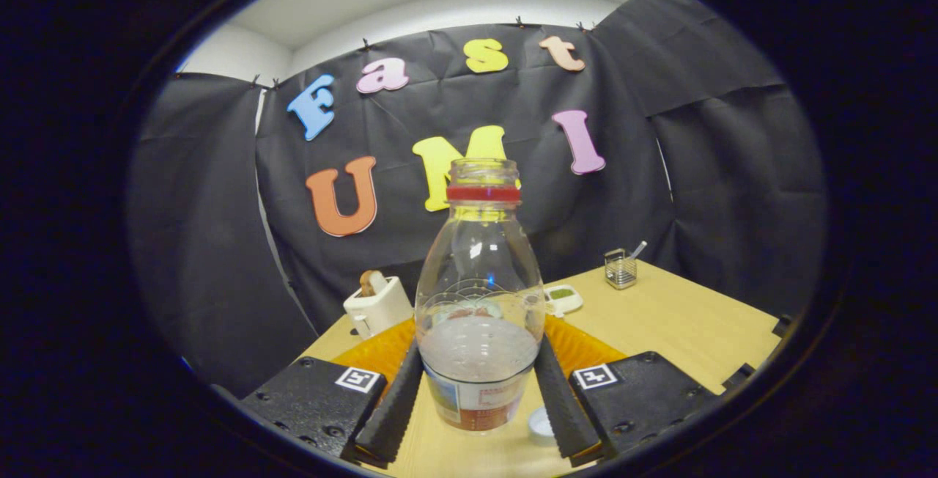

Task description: Take the bottle from table, then pour the juice into the cup, finally place the bottle on the coaster

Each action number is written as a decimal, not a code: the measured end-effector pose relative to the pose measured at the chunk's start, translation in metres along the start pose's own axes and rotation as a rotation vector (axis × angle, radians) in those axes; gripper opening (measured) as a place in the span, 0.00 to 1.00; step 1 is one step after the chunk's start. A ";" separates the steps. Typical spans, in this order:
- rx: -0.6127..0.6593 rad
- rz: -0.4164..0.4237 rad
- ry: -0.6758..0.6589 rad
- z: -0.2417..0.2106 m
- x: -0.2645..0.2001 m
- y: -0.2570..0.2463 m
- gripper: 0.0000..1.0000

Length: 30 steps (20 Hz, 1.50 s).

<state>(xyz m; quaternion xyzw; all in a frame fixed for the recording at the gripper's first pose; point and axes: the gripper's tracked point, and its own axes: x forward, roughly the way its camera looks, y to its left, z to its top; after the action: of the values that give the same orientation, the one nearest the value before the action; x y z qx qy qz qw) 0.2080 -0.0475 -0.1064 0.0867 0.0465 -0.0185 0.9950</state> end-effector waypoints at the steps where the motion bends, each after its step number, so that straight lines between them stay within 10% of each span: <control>1: -0.033 0.006 0.001 -0.003 0.006 0.005 0.81; 12: -0.261 -0.001 0.027 -0.099 0.083 0.040 0.83; 30: -0.281 -0.027 0.031 -0.161 0.183 0.017 0.83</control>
<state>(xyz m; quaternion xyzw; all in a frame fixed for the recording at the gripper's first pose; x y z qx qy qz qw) 0.3766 -0.0078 -0.2793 -0.0541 0.0652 -0.0238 0.9961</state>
